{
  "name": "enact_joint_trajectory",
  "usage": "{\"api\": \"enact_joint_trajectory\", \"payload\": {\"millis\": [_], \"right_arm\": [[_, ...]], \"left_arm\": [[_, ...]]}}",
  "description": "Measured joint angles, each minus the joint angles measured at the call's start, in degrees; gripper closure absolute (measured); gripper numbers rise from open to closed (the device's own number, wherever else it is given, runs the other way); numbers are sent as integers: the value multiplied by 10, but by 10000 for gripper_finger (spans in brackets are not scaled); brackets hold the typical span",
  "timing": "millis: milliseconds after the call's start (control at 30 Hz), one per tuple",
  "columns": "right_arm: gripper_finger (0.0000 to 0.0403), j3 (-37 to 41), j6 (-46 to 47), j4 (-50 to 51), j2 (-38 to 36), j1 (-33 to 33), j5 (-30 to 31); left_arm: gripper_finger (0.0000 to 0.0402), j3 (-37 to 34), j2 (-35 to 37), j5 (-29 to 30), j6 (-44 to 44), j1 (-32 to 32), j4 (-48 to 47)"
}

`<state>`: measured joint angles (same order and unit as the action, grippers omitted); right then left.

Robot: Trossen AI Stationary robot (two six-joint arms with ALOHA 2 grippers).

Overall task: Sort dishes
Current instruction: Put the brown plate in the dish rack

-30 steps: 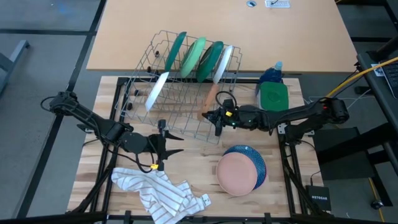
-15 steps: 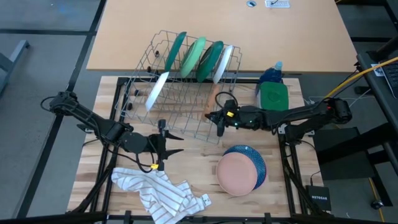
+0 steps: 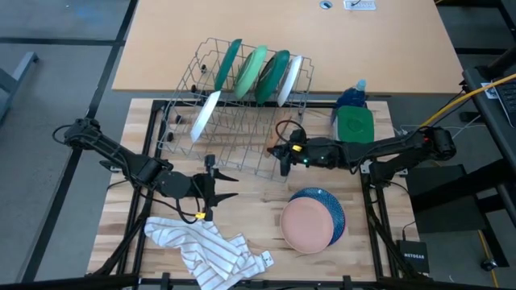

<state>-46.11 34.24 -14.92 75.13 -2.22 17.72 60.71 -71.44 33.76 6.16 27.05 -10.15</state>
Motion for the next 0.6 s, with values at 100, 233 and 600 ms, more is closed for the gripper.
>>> {"api": "enact_joint_trajectory", "payload": {"millis": [100, 233, 600], "right_arm": [[382, 0, -26, -15, 0, 0, -17], [382, 0, -46, -14, 0, 0, -39], [382, 0, -114, -1, 0, 0, -75]], "left_arm": [[235, 0, 0, 0, 0, 0, 0], [235, 0, 0, 0, 0, 0, 0], [235, 0, 0, 0, -2, -9, 0]]}}
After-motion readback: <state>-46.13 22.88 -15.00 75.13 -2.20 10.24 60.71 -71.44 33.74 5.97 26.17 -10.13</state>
